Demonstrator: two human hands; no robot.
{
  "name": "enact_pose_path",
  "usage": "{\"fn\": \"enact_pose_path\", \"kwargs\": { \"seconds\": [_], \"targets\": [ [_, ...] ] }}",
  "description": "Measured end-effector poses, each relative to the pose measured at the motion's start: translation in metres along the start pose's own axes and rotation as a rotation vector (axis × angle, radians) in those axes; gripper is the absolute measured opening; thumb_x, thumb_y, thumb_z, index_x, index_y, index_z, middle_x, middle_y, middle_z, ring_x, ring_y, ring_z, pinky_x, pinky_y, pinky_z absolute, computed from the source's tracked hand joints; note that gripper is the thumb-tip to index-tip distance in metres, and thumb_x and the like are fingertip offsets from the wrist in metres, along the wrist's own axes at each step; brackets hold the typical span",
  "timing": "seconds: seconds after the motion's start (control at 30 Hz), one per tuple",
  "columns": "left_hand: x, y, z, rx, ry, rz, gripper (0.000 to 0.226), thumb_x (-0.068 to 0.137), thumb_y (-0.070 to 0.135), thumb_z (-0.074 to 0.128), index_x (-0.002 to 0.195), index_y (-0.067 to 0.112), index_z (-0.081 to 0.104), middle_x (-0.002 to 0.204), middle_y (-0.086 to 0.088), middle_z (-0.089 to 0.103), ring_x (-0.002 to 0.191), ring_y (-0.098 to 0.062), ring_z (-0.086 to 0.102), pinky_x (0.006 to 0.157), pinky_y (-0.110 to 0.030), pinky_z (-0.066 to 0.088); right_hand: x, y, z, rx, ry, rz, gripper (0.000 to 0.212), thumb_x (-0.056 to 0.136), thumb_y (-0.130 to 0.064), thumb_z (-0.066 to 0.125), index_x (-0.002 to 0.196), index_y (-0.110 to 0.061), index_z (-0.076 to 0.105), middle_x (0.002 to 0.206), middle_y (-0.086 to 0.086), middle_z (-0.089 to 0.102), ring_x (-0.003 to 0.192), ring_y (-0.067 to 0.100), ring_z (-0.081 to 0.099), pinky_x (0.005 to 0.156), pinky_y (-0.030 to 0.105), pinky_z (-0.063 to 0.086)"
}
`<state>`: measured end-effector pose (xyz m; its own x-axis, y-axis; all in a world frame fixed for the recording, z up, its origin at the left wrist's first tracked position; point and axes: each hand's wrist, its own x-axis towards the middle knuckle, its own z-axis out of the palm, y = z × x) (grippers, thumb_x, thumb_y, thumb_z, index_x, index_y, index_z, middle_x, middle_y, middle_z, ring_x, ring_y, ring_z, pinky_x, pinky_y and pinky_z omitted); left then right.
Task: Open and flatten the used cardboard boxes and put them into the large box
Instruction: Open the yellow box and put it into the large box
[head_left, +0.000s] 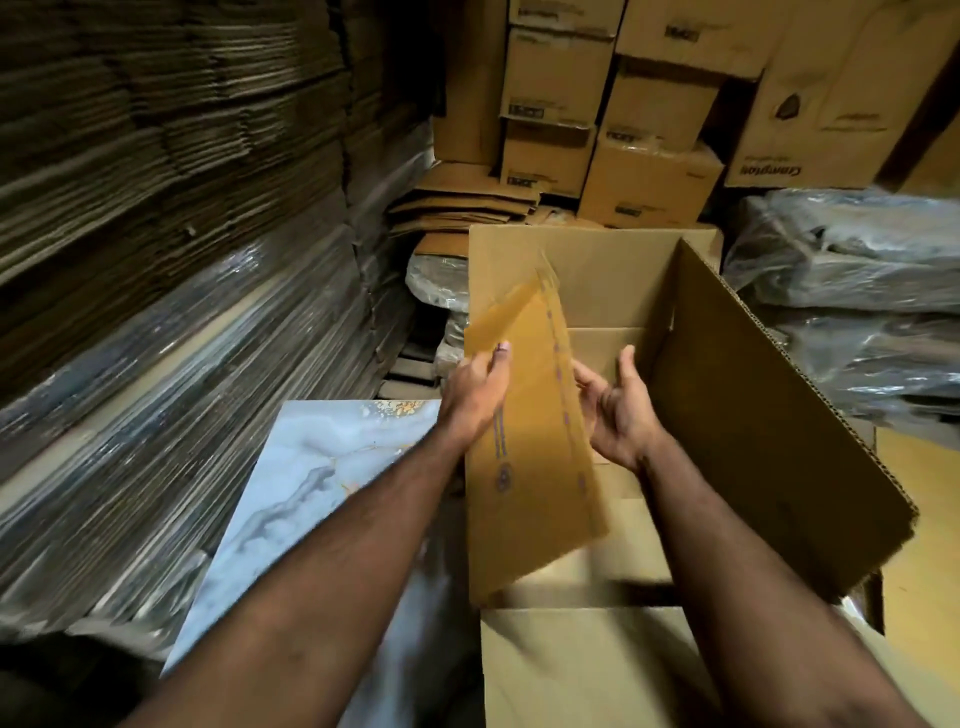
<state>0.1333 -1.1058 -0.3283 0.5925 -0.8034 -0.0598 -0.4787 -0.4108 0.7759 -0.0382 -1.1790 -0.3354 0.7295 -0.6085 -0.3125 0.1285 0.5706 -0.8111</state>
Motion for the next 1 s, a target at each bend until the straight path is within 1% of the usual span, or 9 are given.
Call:
{"fn": "enact_pose_path", "kwargs": {
  "seconds": [0.13,0.27,0.33,0.4,0.57,0.7,0.8,0.9,1.0],
  "targets": [
    [0.017,0.038,-0.046,-0.259,-0.108,-0.009,0.085,0.072,0.083,0.048,0.125,0.018,0.062,0.118,-0.005,0.068,0.109,-0.024,0.063,0.095,-0.038,0.050,0.010,-0.002,0.065,-0.346,-0.075,-0.012,0.088,0.087,-0.077,-0.007,0.148,-0.035,0.041,0.158,-0.010,0.032,0.148,0.014,0.021,0.106,0.043,0.029],
    [0.016,0.028,-0.106,0.093,-0.111,-0.053,0.024,0.090,0.010,0.050,0.111,0.008,0.062,0.100,-0.008,0.062,0.085,-0.022,0.058,0.051,-0.021,0.042,0.014,0.012,0.086,-0.519,-0.185,-0.009,0.091,0.088,-0.075,-0.008,0.139,-0.033,0.055,0.156,-0.010,0.037,0.144,0.009,0.021,0.116,0.049,0.012],
    [0.029,-0.011,-0.122,0.287,-0.031,-0.159,0.030,0.084,0.013,0.053,0.111,0.003,0.059,0.105,-0.009,0.063,0.097,-0.026,0.062,0.069,-0.021,0.052,0.017,0.021,0.079,-0.534,-0.147,0.035,0.093,0.089,-0.076,-0.006,0.140,-0.029,0.055,0.157,-0.003,0.037,0.145,0.014,0.024,0.119,0.051,0.014],
    [0.043,-0.063,-0.123,0.431,0.080,-0.316,0.052,0.078,0.021,0.060,0.126,0.001,0.056,0.126,-0.016,0.062,0.114,-0.033,0.061,0.093,-0.040,0.053,0.016,0.032,0.069,-0.542,-0.074,0.076,0.091,0.089,-0.077,-0.003,0.141,-0.027,0.053,0.155,0.001,0.040,0.145,0.019,0.030,0.117,0.050,0.022],
    [-0.015,-0.112,-0.081,0.761,-0.025,-0.513,0.075,0.099,0.046,0.046,0.156,0.009,0.013,0.159,-0.028,0.015,0.148,-0.045,0.011,0.117,-0.061,0.015,0.009,0.047,0.036,-0.604,0.107,0.152,0.084,0.094,-0.073,0.006,0.139,-0.021,0.055,0.138,0.004,0.056,0.126,0.021,0.050,0.093,0.039,0.043],
    [-0.030,-0.096,-0.031,0.607,-0.127,-0.474,0.107,0.085,0.080,0.038,0.157,0.009,0.004,0.161,-0.027,-0.002,0.149,-0.044,-0.002,0.117,-0.060,0.005,-0.001,0.058,0.004,-0.683,0.232,0.167,0.070,0.102,-0.062,0.016,0.132,-0.015,0.058,0.131,0.008,0.058,0.120,0.025,0.053,0.098,0.039,0.041],
    [-0.031,-0.072,0.007,0.363,-0.220,-0.547,0.120,0.074,0.087,0.045,0.157,0.015,-0.004,0.162,-0.022,-0.010,0.149,-0.043,-0.001,0.118,-0.058,0.011,-0.012,0.070,-0.013,-0.822,0.293,0.128,0.056,0.105,-0.052,0.028,0.126,-0.009,0.059,0.121,0.006,0.059,0.112,0.021,0.054,0.083,0.035,0.044],
    [-0.029,-0.066,0.037,0.204,-0.212,-0.611,0.114,0.080,0.069,0.062,0.157,0.016,-0.003,0.162,-0.023,0.004,0.147,-0.040,0.014,0.117,-0.054,0.022,-0.022,0.084,-0.030,-0.997,0.263,0.080,0.036,0.105,-0.040,0.043,0.111,-0.011,0.063,0.109,0.004,0.062,0.095,0.016,0.056,0.073,0.026,0.044],
    [-0.028,-0.071,0.051,0.112,-0.023,-0.618,0.073,0.091,0.045,0.061,0.148,0.016,0.026,0.146,-0.019,0.042,0.130,-0.037,0.045,0.107,-0.049,0.040,-0.033,0.098,-0.047,-1.151,0.269,0.044,0.030,0.102,-0.034,0.052,0.107,-0.009,0.068,0.105,0.007,0.068,0.098,0.024,0.063,0.085,0.034,0.051]
  ]
}}
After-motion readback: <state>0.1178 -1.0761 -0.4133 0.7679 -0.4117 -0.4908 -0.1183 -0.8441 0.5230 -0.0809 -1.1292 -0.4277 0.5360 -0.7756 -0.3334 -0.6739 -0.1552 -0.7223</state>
